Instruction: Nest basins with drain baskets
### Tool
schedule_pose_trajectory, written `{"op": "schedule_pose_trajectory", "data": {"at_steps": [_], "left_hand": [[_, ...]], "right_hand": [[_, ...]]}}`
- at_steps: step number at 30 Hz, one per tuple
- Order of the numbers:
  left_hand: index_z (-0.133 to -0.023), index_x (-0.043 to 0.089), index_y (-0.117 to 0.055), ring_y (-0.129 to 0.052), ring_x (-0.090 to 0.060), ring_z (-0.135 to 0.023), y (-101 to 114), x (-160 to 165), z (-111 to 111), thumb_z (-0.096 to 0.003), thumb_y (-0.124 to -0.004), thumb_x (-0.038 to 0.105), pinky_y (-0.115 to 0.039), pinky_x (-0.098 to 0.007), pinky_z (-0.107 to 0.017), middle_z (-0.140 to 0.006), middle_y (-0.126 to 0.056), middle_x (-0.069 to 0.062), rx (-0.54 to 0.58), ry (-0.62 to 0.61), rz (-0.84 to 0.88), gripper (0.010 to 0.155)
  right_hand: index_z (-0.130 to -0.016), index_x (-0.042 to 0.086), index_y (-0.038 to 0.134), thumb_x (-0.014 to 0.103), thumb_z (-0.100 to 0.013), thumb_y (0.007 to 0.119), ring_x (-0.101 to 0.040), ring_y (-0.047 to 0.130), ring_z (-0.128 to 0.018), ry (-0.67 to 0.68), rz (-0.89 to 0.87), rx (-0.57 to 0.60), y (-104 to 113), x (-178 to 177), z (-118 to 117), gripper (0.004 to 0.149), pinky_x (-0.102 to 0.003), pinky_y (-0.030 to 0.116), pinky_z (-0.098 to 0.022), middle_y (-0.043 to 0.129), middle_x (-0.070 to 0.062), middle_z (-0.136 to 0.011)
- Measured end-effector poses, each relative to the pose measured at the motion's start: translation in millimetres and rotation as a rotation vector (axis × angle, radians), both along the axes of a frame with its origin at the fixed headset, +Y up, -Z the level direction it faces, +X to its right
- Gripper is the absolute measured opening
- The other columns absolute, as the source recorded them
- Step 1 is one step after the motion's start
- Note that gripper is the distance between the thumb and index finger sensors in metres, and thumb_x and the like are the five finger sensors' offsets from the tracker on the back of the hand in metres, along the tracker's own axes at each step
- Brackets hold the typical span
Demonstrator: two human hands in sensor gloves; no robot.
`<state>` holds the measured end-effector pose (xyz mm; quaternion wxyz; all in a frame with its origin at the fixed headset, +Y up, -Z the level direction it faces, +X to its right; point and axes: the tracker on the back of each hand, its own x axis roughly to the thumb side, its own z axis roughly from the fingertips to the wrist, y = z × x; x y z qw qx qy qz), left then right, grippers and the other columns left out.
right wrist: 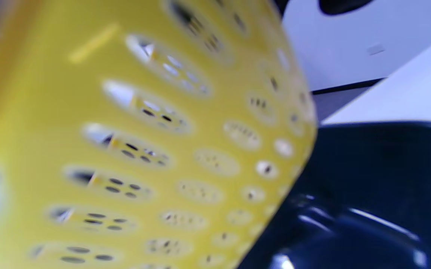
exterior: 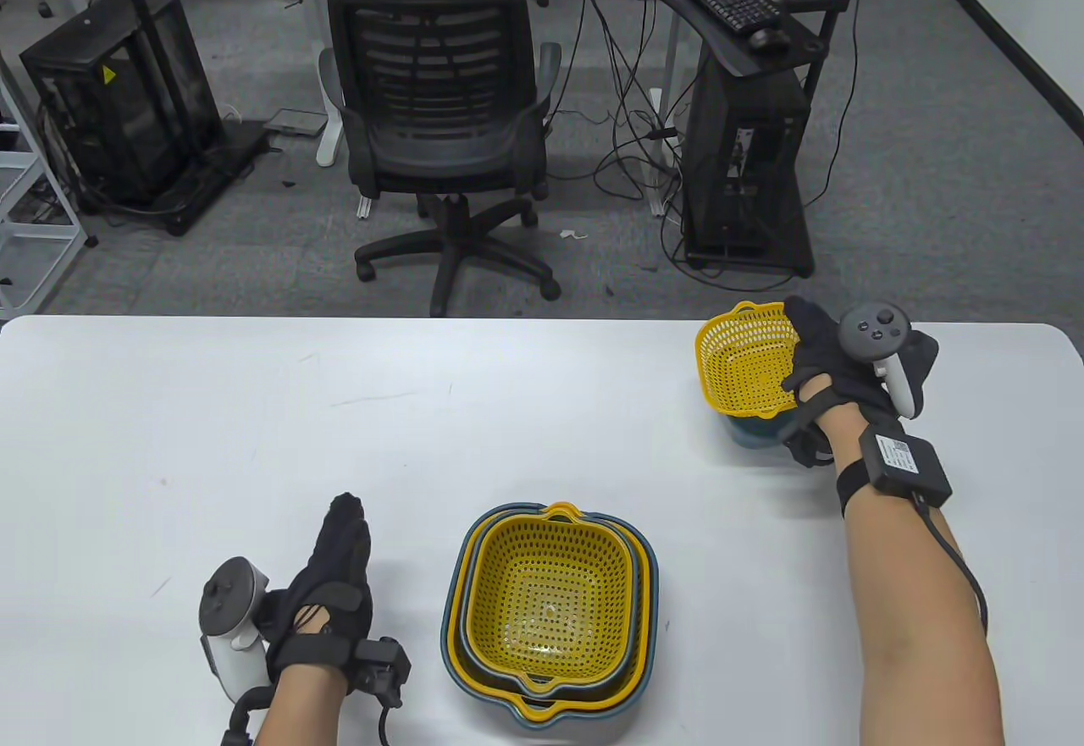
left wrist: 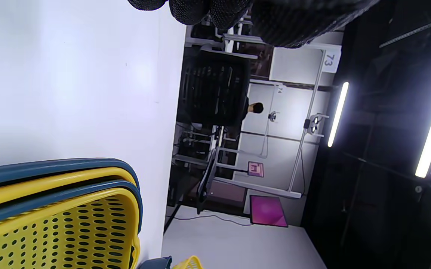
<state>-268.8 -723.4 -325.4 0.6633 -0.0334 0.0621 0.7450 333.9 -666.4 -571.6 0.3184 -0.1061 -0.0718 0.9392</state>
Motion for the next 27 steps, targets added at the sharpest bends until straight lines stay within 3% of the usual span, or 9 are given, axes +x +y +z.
{"op": "schedule_pose_trajectory", "data": {"at_steps": [6,10,12,14,15,17,22,27], "left_hand": [[-0.114,0.023,-0.037,-0.032,-0.04,-0.107,-2,3,-3,-0.0546,-0.065,0.046,-0.035,-0.057,-0.071,-0.117,-0.032,-0.011,-0.015,-0.029,-0.045,0.07],[-0.114,0.022,-0.038,-0.033,-0.041,-0.107,-4,5,-4,-0.0545,-0.065,0.046,-0.035,-0.057,-0.071,-0.117,-0.033,-0.012,-0.023,-0.038,-0.058,0.07],[-0.114,0.022,-0.038,-0.033,-0.041,-0.107,-3,5,-3,-0.0546,-0.065,0.046,-0.035,-0.057,-0.071,-0.117,-0.033,-0.012,-0.024,-0.042,-0.061,0.07],[-0.114,0.022,-0.038,-0.033,-0.041,-0.107,-3,5,-3,-0.0545,-0.065,0.046,-0.035,-0.057,-0.071,-0.117,-0.033,-0.012,-0.023,-0.041,-0.061,0.07],[-0.114,0.023,-0.039,-0.033,-0.041,-0.107,-3,5,-3,-0.0545,-0.065,0.046,-0.036,-0.057,-0.071,-0.117,-0.033,-0.012,-0.024,-0.038,-0.061,0.07],[-0.114,0.022,-0.039,-0.033,-0.041,-0.107,-3,5,-3,-0.0545,-0.065,0.046,-0.036,-0.057,-0.071,-0.117,-0.034,-0.012,-0.025,-0.035,-0.061,0.07],[-0.114,0.022,-0.04,-0.034,-0.041,-0.107,-4,6,-3,-0.0545,-0.065,0.046,-0.036,-0.057,-0.071,-0.117,-0.034,-0.012,-0.037,-0.045,-0.047,0.069],[-0.114,0.022,-0.04,-0.034,-0.041,-0.107,-3,7,-3,-0.0546,-0.065,0.046,-0.036,-0.057,-0.071,-0.117,-0.034,-0.012,-0.03,-0.053,-0.046,0.069]], "right_hand": [[-0.101,0.038,0.055,0.022,-0.05,0.072,-0.038,0.043,-0.105,-0.023,-0.069,-0.088,-43,11,-13,0.056,-0.075,0.042,-0.066,0.055,0.006,-0.113],[-0.101,0.038,0.051,0.022,-0.05,0.071,-0.033,0.045,-0.105,-0.028,-0.034,-0.158,-61,11,-16,0.057,-0.073,0.046,-0.066,0.038,0.007,-0.113],[-0.101,0.035,0.051,0.02,-0.049,0.072,-0.036,0.06,-0.101,-0.041,-0.039,-0.17,-67,11,-16,0.058,-0.069,0.056,-0.065,0.033,0.003,-0.112],[-0.1,0.033,0.052,0.017,-0.048,0.075,-0.04,0.084,-0.086,-0.063,-0.037,-0.198,-71,9,-15,0.059,-0.063,0.069,-0.06,0.026,-0.005,-0.112],[-0.1,0.034,0.053,0.017,-0.048,0.078,-0.04,0.091,-0.075,-0.082,-0.031,-0.198,-72,8,-14,0.06,-0.06,0.074,-0.055,0.026,-0.006,-0.112],[-0.097,0.036,0.058,0.017,-0.046,0.081,-0.038,0.095,-0.067,-0.125,-0.013,-0.192,-72,5,-11,0.06,-0.058,0.078,-0.05,0.036,-0.009,-0.112],[-0.096,0.037,0.06,0.017,-0.046,0.081,-0.037,0.095,-0.06,-0.137,0.01,-0.206,-71,-2,-1,0.059,-0.056,0.08,-0.044,0.061,-0.009,-0.107],[-0.092,0.036,0.072,0.017,-0.046,0.08,-0.037,0.097,-0.055,-0.133,0.024,-0.213,-70,-3,10,0.05,-0.055,0.081,-0.04,0.067,-0.009,-0.103]]}}
